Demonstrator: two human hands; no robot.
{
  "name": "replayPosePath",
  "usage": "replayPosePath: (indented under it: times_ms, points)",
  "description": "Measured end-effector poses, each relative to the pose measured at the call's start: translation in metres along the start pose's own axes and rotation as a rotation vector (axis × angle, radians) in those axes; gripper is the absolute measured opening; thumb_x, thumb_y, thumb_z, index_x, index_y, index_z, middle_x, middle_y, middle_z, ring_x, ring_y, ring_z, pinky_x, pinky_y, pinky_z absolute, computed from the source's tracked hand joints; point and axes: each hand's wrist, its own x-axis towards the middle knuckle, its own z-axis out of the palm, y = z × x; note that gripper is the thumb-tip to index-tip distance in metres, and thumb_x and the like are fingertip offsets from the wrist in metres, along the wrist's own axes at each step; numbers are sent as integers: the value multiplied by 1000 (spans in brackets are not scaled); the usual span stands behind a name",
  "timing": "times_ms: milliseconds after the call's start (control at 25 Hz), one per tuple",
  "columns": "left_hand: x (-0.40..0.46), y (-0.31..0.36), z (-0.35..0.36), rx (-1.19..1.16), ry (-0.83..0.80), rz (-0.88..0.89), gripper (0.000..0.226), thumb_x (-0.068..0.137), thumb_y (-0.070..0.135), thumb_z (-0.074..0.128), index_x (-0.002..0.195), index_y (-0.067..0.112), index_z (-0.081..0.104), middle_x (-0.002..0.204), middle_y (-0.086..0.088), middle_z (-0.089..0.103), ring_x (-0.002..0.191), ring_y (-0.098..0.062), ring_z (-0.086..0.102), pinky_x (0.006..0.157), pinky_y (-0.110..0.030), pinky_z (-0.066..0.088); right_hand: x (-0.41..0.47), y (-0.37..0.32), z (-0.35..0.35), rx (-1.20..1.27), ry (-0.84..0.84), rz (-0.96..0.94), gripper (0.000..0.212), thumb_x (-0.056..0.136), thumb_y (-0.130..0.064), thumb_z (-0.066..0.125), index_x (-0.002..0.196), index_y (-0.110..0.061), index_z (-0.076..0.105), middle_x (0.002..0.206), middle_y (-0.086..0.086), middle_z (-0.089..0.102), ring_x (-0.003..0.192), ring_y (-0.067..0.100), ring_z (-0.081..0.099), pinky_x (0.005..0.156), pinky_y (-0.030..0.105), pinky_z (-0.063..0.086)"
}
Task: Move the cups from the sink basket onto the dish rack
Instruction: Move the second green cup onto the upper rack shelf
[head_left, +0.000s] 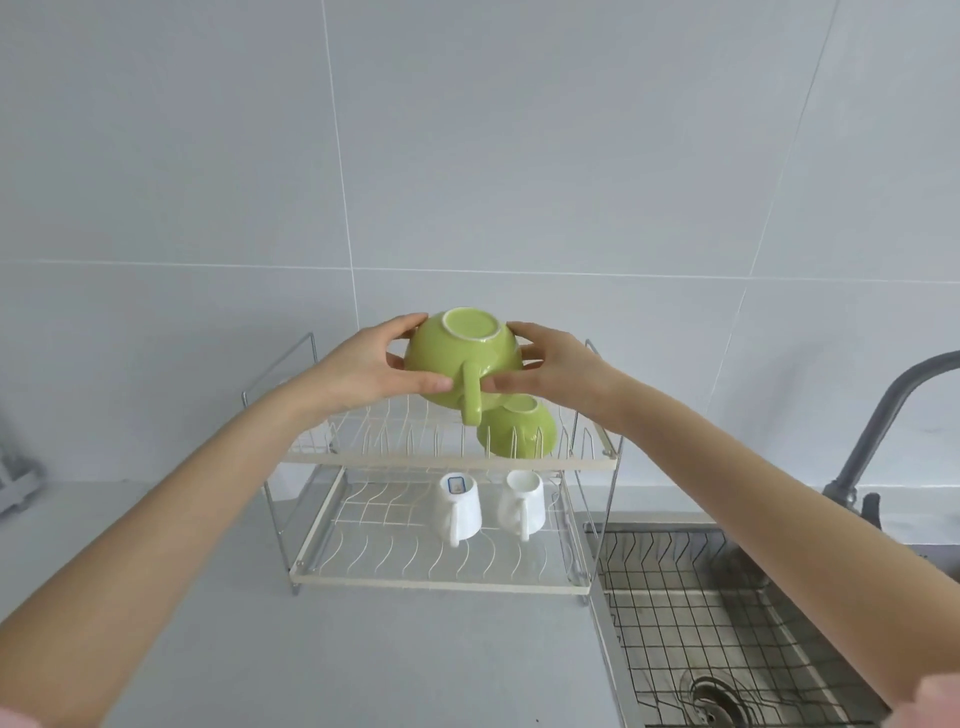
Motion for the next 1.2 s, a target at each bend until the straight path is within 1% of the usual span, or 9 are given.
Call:
replayPosePath:
  times_ms: [40, 200, 400, 560, 720, 880, 1000, 1080, 1200]
  points:
    - [7, -3, -5, -3, -8, -1, 70, 70, 24, 75, 131, 34, 40, 112, 28, 48, 76, 13, 62, 68, -5, 39, 11, -1, 1, -10, -6, 5, 79, 72, -24, 76, 140, -21, 35, 129, 8, 53, 116, 21, 55, 100, 32, 43]
    - [34, -24, -15, -11, -28, -43, 68, 72, 21, 73, 131, 32, 41, 121, 17, 47, 83, 5, 60, 70, -8, 37, 47, 0, 8, -100, -43, 14, 77, 73, -27, 75, 139, -16, 36, 128, 8, 53, 117, 22, 51, 97, 29, 39]
    - [66, -58, -20, 13, -85, -113, 68, 71, 21, 74, 130, 30, 40, 125, 13, 46, 87, 0, 60, 72, -10, 37, 88, 17, 24, -235, -104, 56, 75, 74, -33, 73, 137, -14, 36, 130, 8, 53, 118, 24, 51, 102, 34, 41]
    - [82, -85, -19, 37, -126, -171, 71, 71, 21, 74, 132, 28, 38, 124, 13, 44, 88, -3, 60, 70, -11, 37, 113, 33, 41, -270, -141, 102, 71, 74, -34, 73, 133, -12, 40, 128, 10, 55, 117, 26, 51, 99, 35, 41]
    - [87, -110, -12, 40, -159, -239, 75, 72, 19, 74, 135, 25, 35, 132, 8, 41, 96, -14, 62, 83, -22, 39, 127, 48, 58, -304, -175, 143, 69, 73, -33, 74, 130, -11, 41, 126, 9, 55, 116, 26, 51, 96, 34, 42]
    - [87, -127, -7, 47, -204, -274, 74, 72, 17, 74, 134, 27, 35, 137, 3, 41, 91, -15, 63, 76, -18, 42, 135, 60, 71, -361, -228, 173, 68, 74, -35, 72, 129, -9, 42, 128, 9, 54, 117, 25, 50, 95, 34, 41]
    - [89, -136, -2, 80, -223, -315, 77, 72, 17, 74, 137, 21, 32, 143, 0, 37, 98, -20, 61, 89, -26, 40, 137, 67, 80, -401, -255, 186, 68, 73, -36, 72, 127, -9, 43, 126, 10, 53, 115, 26, 50, 93, 34, 42]
    - [91, -139, 1, 113, -243, -327, 78, 72, 17, 74, 137, 18, 31, 144, -2, 37, 108, -22, 57, 97, -28, 39, 138, 71, 82, -409, -271, 199, 67, 73, -37, 73, 126, -9, 43, 124, 10, 54, 112, 26, 50, 88, 32, 42]
    - [92, -142, 4, 147, -276, -342, 79, 72, 19, 74, 137, 17, 30, 145, -2, 36, 117, -24, 52, 103, -31, 38, 139, 74, 85, -450, -307, 204, 64, 73, -38, 72, 122, -8, 44, 121, 11, 55, 99, 23, 49, 79, 30, 41]
